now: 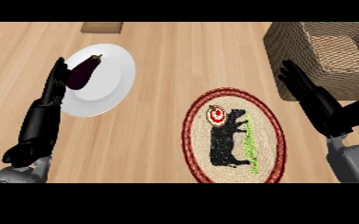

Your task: Pick the cupcake from the placemat and place it in the basket

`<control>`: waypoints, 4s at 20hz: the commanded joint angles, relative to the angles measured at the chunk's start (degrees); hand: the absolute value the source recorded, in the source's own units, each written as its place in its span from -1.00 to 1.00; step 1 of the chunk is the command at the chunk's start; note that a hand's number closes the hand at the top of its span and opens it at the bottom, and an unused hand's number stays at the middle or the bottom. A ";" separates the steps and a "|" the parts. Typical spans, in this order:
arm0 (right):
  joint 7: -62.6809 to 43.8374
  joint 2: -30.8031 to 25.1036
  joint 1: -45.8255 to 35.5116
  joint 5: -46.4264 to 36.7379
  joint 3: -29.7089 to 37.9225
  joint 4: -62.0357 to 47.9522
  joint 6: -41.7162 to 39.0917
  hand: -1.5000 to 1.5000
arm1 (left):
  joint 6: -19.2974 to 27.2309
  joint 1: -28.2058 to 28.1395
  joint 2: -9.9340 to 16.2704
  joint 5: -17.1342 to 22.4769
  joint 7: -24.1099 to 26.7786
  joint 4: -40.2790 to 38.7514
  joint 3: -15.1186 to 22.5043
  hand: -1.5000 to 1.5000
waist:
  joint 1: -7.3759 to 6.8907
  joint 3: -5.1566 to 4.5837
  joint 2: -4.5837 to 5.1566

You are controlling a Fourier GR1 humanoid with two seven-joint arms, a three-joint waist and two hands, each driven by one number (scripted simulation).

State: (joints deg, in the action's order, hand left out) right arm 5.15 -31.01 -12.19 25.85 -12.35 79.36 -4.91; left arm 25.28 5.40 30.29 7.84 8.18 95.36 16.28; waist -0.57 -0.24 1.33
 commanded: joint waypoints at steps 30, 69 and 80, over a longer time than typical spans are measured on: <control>-59.74 5.29 -50.06 -45.68 -23.40 -10.53 11.09 -1.00 | -9.13 -13.72 -2.41 14.46 -19.96 -13.67 0.67 0.00 | 3.31 -0.39 -3.84; -84.53 2.03 -40.84 -28.32 -31.12 10.19 -0.43 -1.00 | -11.39 -13.56 -4.72 12.59 -18.01 -15.36 -1.30 0.00 | 1.72 0.12 -1.60; -81.86 2.82 -33.19 -35.24 -31.24 13.54 3.05 -1.00 | -10.69 -11.21 -4.51 12.14 -22.96 -13.03 -2.27 0.00 | 1.68 0.22 -1.61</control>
State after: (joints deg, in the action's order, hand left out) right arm -67.01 -29.04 -47.11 -7.12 -43.48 90.99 -3.43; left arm 13.70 -5.83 26.03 19.96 -9.76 85.77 13.54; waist 0.96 0.80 -0.82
